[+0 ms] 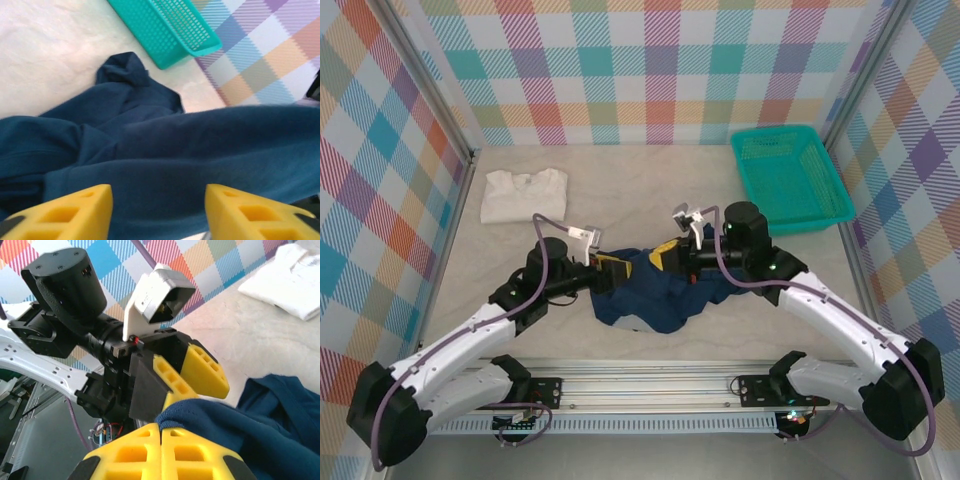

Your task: Fold the inside-out t-shirt

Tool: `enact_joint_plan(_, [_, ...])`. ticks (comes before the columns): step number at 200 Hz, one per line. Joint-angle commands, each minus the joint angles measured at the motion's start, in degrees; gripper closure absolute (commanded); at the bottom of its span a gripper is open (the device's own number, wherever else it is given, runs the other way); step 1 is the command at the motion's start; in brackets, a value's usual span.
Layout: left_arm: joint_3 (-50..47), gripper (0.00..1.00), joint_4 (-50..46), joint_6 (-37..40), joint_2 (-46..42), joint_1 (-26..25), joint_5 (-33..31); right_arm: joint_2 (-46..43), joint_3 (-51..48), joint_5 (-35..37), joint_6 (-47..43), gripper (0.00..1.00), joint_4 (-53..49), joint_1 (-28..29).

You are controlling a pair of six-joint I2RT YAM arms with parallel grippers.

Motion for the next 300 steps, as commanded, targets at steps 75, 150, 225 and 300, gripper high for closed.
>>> enact_joint_plan(75, [4.77,0.25,-0.65,13.64,-1.53,-5.61,2.48,4.93,4.56,0.01,6.71,1.00,0.85,1.82])
enact_joint_plan(150, [-5.15,0.99,2.48,7.18,2.23,-6.12,-2.04,0.66,-1.49,7.07,4.34,0.64,-5.20,1.73])
enact_joint_plan(225, [-21.91,0.86,1.03,-4.81,-5.93,-6.16,-7.77,17.06,1.48,27.59,10.93,0.60,-13.78,7.48])
enact_joint_plan(300, [-14.47,0.33,-16.51,-3.50,-18.89,-6.18,-17.08,25.69,2.74,34.04,10.73,0.55,-18.16,12.52])
